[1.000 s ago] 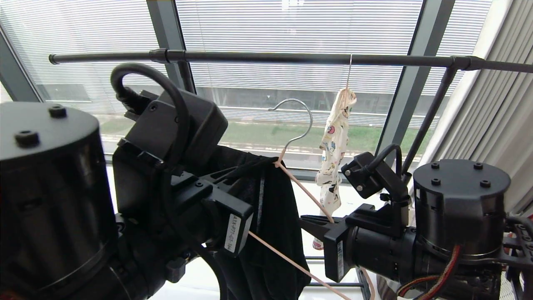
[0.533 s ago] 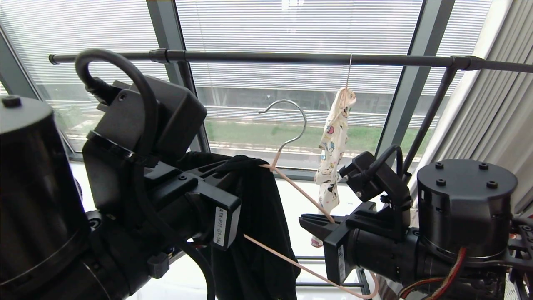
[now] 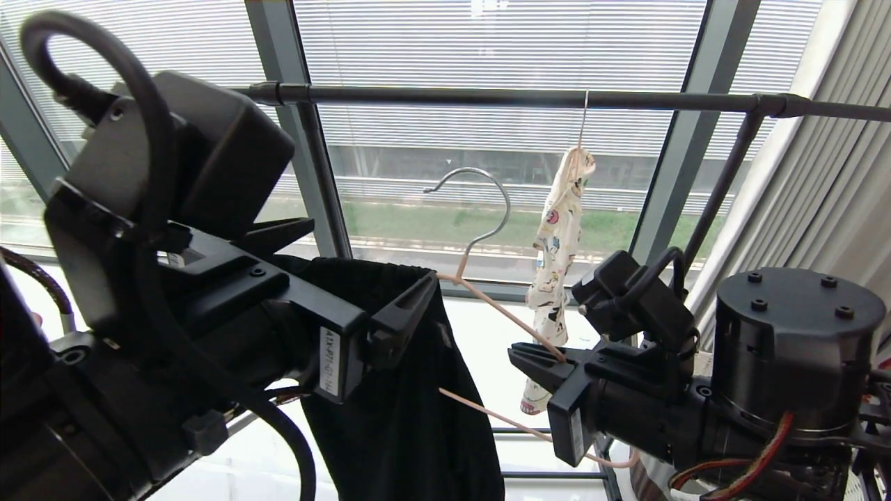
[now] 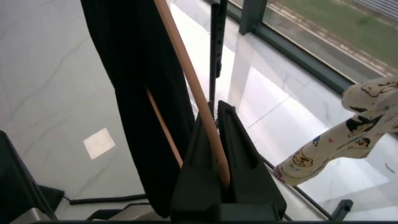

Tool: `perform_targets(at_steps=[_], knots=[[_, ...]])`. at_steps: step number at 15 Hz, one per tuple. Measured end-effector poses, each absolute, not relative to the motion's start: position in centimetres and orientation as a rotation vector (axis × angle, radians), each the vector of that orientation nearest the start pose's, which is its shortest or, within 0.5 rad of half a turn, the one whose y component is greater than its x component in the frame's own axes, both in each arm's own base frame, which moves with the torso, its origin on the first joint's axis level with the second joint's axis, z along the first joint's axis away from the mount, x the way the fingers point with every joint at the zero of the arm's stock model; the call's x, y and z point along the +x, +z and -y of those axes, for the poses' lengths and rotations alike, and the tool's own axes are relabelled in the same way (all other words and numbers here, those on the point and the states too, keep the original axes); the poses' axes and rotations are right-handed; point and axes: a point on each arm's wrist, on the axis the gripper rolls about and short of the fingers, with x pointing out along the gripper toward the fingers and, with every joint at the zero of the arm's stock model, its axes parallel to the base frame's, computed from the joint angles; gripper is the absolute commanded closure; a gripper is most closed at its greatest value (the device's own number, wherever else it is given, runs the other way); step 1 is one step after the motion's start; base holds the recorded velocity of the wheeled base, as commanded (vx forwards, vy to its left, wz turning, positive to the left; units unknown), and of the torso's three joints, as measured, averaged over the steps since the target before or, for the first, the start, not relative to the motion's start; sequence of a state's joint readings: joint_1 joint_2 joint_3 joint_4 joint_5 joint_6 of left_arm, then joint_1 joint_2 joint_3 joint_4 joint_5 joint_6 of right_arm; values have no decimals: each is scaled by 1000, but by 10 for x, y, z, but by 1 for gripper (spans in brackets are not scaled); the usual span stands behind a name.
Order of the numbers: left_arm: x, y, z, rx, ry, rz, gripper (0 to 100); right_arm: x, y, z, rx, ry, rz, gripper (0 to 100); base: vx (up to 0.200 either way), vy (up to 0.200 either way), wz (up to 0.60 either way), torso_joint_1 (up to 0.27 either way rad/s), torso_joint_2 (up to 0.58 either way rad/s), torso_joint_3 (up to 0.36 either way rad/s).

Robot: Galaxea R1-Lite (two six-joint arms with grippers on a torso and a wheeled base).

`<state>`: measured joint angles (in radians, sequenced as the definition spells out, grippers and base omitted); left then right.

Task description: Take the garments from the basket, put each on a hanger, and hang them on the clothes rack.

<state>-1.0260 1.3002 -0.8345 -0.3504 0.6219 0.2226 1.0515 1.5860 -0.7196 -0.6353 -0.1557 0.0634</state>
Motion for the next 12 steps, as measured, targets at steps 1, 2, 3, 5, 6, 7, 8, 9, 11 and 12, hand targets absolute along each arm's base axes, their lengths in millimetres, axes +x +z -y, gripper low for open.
perform_targets(at_steps=[1, 2, 3, 5, 6, 7, 8, 9, 11, 12], knots=[[119, 267, 164, 329, -398, -27, 0, 140, 191, -232, -84, 872, -224, 100, 0, 0, 0, 0, 0, 0], [119, 265, 154, 363, -395, -21, 0, 142, 189, -226, -96, 859, -222, 100, 0, 0, 0, 0, 0, 0], [118, 261, 145, 391, -427, -15, 0, 143, 188, -220, -108, 850, -220, 100, 0, 0, 0, 0, 0, 0], [114, 252, 124, 455, -612, 9, 0, 139, 186, -206, -147, 888, -240, 100, 0, 0, 0, 0, 0, 0], [111, 246, 114, 492, -702, 17, 0, 135, 184, -198, -187, 920, -270, 100, 0, 0, 0, 0, 0, 0], [106, 238, 105, 531, -786, 12, 0, 129, 181, -188, -238, 962, -305, 100, 0, 0, 0, 0, 0, 0], [102, 232, 98, 560, -838, -5, 0, 123, 179, -180, -288, 1005, -337, 100, 0, 0, 0, 0, 0, 0], [98, 228, 94, 575, -874, -9, 0, 117, 177, -171, -344, 1047, -362, 100, 0, 0, 0, 0, 0, 0], [89, 222, 94, 582, -976, 7, 0, 109, 180, -162, -429, 1114, -334, 100, 0, 0, 0, 0, 0, 0], [87, 218, 96, 586, -1019, 4, 0, 108, 181, -160, -443, 1123, -316, 100, 0, 0, 0, 0, 0, 0]])
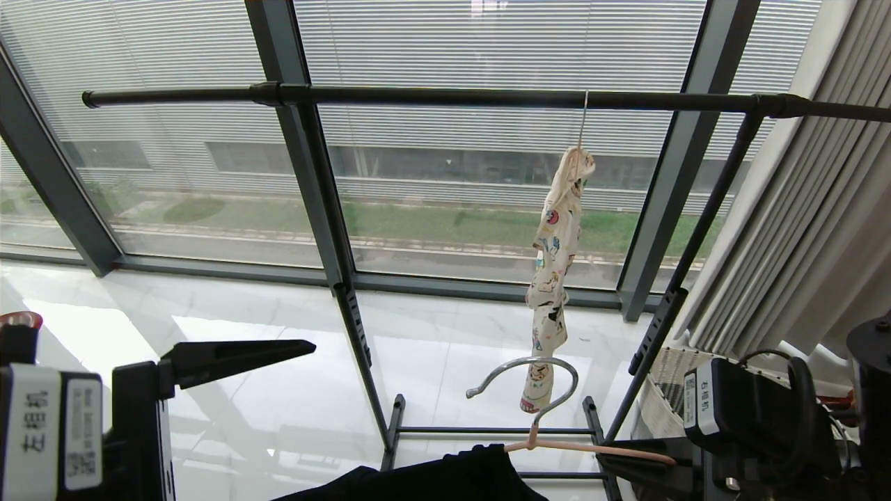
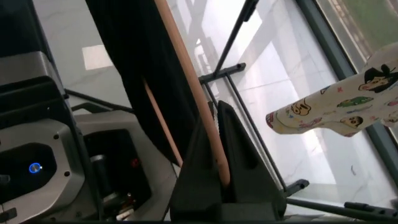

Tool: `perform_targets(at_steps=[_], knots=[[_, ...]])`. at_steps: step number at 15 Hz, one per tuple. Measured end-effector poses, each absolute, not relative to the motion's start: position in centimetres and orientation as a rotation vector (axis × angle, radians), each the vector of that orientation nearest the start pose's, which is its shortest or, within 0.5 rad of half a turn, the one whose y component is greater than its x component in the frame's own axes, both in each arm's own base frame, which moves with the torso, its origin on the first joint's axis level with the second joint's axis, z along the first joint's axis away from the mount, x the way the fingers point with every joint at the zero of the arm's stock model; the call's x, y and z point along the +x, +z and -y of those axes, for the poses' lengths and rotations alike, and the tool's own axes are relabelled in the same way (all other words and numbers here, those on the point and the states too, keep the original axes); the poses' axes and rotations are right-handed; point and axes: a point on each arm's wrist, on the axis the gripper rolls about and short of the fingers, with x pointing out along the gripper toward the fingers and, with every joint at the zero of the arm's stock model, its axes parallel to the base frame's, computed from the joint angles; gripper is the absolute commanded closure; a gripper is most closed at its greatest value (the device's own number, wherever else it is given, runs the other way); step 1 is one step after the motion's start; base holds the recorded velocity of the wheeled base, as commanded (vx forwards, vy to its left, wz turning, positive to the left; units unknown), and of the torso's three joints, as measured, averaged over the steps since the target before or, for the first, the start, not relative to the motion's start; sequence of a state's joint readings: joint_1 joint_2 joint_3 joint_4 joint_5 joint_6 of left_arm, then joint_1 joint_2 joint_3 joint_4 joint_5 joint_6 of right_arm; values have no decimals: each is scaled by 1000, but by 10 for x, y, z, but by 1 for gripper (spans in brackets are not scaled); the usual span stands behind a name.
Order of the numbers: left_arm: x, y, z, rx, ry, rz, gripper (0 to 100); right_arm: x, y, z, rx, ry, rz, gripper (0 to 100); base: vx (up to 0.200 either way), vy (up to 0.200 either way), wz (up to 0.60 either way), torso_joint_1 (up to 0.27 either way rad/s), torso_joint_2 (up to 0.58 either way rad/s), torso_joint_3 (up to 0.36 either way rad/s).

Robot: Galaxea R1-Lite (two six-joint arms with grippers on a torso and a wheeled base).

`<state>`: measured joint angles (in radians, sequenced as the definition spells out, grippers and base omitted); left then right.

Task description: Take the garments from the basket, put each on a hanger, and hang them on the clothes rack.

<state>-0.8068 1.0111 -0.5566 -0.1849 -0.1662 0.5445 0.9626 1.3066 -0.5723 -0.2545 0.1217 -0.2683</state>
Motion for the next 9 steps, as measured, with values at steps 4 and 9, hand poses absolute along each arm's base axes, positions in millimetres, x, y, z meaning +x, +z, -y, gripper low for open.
perform_targets(at_steps=[4, 9], knots=[[83, 206, 111, 605, -1157, -30, 0, 104, 185, -157, -473, 1141, -273, 100, 0, 0, 0, 0, 0, 0], [96, 192, 132, 630, -1190, -132, 0, 85, 183, -170, -496, 1238, -263, 100, 0, 0, 0, 0, 0, 0]])
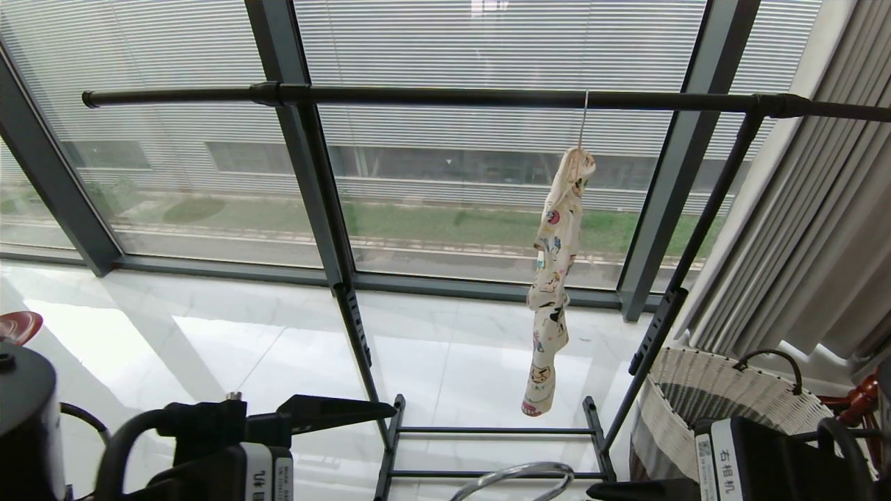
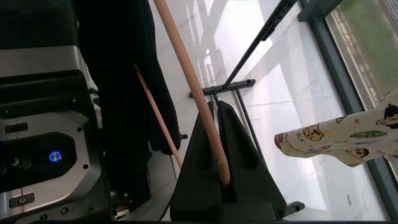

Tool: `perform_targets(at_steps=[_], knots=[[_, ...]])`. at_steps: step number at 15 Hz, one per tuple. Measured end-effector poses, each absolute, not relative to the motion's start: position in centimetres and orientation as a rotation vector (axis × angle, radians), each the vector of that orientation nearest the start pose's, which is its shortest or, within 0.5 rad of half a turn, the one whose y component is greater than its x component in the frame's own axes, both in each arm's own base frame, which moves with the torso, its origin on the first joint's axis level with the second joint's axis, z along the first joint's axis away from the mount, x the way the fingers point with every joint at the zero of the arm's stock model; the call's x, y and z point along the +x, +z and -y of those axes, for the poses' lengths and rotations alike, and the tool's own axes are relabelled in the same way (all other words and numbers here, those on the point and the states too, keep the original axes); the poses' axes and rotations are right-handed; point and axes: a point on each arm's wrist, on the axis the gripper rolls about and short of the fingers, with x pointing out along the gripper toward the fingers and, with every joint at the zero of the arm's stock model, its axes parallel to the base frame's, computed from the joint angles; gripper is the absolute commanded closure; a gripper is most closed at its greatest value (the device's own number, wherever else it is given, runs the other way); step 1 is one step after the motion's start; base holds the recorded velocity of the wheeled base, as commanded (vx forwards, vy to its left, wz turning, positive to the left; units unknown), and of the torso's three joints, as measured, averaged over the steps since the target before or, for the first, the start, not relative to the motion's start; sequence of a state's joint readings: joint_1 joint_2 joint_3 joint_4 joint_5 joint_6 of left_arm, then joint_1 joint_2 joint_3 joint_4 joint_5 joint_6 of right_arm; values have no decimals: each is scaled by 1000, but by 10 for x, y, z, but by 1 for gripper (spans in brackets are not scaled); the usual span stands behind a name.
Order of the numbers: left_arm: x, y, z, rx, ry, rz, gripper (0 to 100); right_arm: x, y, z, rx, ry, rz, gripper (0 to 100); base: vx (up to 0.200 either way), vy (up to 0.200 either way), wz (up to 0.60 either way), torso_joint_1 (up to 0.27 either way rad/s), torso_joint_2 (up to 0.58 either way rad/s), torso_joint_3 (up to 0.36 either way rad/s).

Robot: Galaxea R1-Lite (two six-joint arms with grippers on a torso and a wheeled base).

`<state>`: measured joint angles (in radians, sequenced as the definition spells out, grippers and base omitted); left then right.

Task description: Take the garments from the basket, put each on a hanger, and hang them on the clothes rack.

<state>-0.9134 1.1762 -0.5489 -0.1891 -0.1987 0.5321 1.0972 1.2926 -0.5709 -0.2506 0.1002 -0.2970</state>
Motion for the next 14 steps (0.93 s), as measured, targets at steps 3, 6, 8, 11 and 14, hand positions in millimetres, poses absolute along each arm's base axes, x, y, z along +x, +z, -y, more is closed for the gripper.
perform_targets(at_steps=[3, 6, 8, 11, 14], knots=[[98, 181, 135, 647, -1195, -190, 0, 83, 184, -173, -497, 1253, -258, 100, 0, 0, 0, 0, 0, 0], [100, 175, 137, 656, -1200, -223, 100, 82, 184, -174, -497, 1259, -254, 100, 0, 0, 0, 0, 0, 0], [101, 172, 138, 661, -1202, -236, 100, 80, 185, -175, -496, 1266, -248, 100, 0, 0, 0, 0, 0, 0], [102, 171, 140, 662, -1204, -243, 100, 79, 185, -176, -497, 1278, -246, 100, 0, 0, 0, 0, 0, 0], [103, 171, 140, 662, -1205, -243, 100, 77, 184, -176, -501, 1284, -247, 100, 0, 0, 0, 0, 0, 0]])
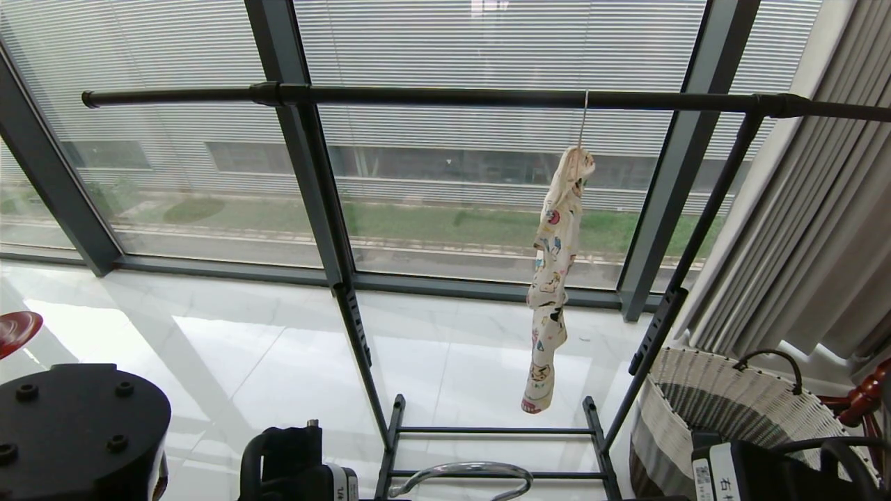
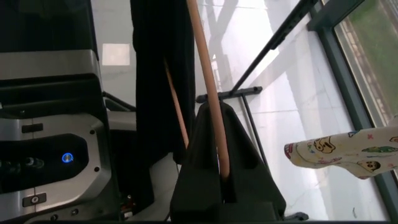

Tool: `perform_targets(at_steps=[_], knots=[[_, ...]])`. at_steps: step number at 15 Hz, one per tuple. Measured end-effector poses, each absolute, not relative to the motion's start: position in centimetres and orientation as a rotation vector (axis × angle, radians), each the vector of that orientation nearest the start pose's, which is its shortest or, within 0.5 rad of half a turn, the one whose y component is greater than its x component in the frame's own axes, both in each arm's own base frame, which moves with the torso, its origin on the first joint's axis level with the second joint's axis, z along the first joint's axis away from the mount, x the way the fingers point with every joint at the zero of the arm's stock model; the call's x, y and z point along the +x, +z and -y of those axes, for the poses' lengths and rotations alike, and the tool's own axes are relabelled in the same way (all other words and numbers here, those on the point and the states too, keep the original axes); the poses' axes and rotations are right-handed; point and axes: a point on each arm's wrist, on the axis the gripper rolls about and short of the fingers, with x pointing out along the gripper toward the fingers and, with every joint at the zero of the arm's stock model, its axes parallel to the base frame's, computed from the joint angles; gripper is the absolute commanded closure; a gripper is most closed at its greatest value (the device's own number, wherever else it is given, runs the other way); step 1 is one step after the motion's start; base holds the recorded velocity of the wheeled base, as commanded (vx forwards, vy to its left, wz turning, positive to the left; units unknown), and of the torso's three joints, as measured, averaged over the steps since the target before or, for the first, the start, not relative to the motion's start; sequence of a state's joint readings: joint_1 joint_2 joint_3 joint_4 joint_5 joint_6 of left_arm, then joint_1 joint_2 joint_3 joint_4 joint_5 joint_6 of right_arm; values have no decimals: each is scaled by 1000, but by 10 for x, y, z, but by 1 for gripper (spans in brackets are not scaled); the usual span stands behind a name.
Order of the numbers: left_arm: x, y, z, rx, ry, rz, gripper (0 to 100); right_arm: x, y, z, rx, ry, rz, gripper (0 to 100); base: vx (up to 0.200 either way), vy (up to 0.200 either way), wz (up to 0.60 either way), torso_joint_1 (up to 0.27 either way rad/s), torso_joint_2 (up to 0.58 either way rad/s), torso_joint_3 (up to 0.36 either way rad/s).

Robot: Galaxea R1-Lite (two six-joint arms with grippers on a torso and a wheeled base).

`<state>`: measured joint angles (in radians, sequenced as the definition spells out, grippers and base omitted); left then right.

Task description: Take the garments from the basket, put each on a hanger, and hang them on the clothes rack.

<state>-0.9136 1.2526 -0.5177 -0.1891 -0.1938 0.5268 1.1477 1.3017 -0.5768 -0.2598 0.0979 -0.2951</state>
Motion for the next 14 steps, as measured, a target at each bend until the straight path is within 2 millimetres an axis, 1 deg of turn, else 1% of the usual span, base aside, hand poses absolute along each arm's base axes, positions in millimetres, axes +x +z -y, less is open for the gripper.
perform_targets(at_steps=[1, 2, 5, 9, 14], knots=[[103, 171, 140, 661, -1205, -239, 100, 77, 184, -176, -505, 1275, -248, 100, 0, 0, 0, 0, 0, 0], [103, 172, 140, 659, -1206, -237, 100, 77, 183, -176, -513, 1252, -248, 0, 0, 0, 0, 0, 0, 0], [103, 173, 140, 655, -1204, -230, 100, 77, 183, -176, -507, 1220, -260, 0, 0, 0, 0, 0, 0, 0], [105, 171, 139, 643, -1178, -184, 100, 82, 185, -172, -497, 1155, -259, 0, 0, 0, 0, 0, 0, 0], [112, 166, 131, 640, -1081, -150, 100, 83, 186, -170, -492, 1145, -256, 0, 0, 0, 0, 0, 0, 0]])
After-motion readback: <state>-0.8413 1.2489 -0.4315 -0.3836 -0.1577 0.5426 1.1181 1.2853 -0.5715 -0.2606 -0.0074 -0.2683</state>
